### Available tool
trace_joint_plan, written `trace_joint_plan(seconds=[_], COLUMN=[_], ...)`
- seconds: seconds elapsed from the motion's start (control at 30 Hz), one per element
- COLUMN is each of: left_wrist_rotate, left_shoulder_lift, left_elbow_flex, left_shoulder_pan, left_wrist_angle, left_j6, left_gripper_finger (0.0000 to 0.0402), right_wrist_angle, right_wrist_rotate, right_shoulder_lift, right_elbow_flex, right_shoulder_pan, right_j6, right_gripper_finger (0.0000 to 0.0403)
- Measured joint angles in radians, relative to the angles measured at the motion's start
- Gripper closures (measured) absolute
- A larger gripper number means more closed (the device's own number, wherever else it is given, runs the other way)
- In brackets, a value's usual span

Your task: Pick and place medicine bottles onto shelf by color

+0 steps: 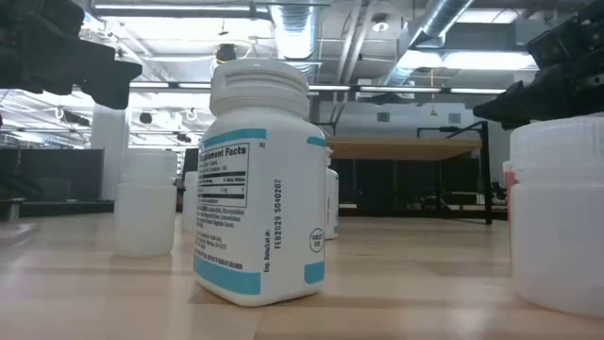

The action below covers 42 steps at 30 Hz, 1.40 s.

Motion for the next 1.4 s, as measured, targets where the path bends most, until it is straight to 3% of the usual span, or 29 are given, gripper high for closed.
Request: trace_joint_plan(seconds=[1.03, 1.23, 1.4], left_wrist_rotate=[-0.001, -0.043, -0.067], left_shoulder_lift=[0.0, 0.0, 0.0], left_elbow_flex=[0.0, 0.0, 0.0], left_shoulder_pan=[0.0, 0.0, 0.0], left_wrist_angle=[0.0, 0.007, 0.013], left_j6=[0.0, 0.025, -0.063], left_gripper_finger=[0.0219, 0.0219, 0.0219], right_wrist_angle=[0.0, 0.0, 0.005], right_wrist_rotate=[0.0, 0.0, 0.0], right_shoulder_lift=[0.0, 0.0, 0.0], right_elbow_flex=[0.0, 0.0, 0.0], right_shoulder_pan=[0.0, 0.0, 0.0], right_j6=[0.0, 0.0, 0.0], right_gripper_finger=[0.028, 0.028, 0.028])
